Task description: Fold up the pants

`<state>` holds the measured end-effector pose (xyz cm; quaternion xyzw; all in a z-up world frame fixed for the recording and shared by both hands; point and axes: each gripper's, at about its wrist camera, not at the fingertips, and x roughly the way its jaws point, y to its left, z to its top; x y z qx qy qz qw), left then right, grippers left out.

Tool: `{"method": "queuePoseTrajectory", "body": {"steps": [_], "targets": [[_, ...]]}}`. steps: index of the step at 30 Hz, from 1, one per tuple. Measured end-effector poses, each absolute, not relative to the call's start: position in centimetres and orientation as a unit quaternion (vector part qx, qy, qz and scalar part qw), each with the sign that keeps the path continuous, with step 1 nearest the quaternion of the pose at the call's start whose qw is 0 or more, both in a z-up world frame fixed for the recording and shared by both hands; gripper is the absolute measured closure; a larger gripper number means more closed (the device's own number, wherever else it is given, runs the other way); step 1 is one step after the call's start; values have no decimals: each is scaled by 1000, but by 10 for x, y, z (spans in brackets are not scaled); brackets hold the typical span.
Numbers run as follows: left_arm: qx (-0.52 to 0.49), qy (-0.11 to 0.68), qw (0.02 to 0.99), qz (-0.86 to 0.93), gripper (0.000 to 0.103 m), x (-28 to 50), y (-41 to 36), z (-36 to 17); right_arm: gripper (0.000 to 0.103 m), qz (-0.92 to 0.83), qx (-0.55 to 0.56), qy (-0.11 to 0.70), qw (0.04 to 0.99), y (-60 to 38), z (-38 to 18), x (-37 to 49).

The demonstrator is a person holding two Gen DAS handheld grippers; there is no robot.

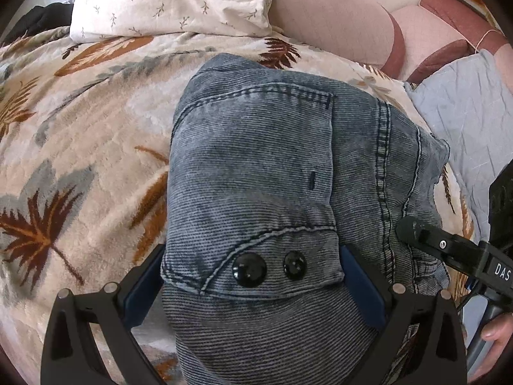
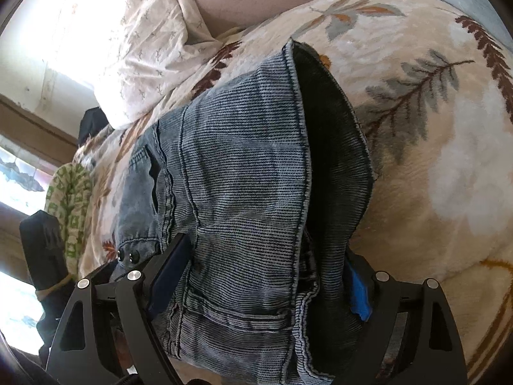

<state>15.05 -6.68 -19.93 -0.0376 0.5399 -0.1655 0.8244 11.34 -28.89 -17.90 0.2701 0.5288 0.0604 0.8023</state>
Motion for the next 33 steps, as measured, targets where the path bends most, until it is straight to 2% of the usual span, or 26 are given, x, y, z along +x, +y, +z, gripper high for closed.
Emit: {"method": "queuePoseTrajectory", "body": {"steps": [3, 14, 17, 20, 24, 25, 28, 33], "targets": [[-35, 542, 823, -165, 0, 150, -67, -199, 16, 61, 267, 532, 801, -288, -181, 113], [-35, 561, 810, -170, 0, 157, -68, -198, 3, 88, 249, 531, 805, -281, -182, 114], [-36, 557, 812, -172, 0, 156, -67, -197, 4, 87, 255, 524, 808, -279, -180, 113], [-39, 547, 815, -188, 11, 153, -66, -194, 18, 89, 268, 519, 807, -282, -179, 113], [-34, 533, 821, -202, 29, 146, -67, -187, 49, 94, 298, 514, 799, -292, -180, 113], [-34, 529, 823, -207, 36, 144, -67, -185, 53, 97, 288, 514, 802, -289, -179, 113], [-39, 513, 829, -218, 45, 139, -65, -179, 61, 98, 267, 512, 811, -282, -175, 114], [-45, 494, 838, -227, 56, 134, -62, -171, 68, 104, 260, 494, 823, -278, -166, 111]]}}
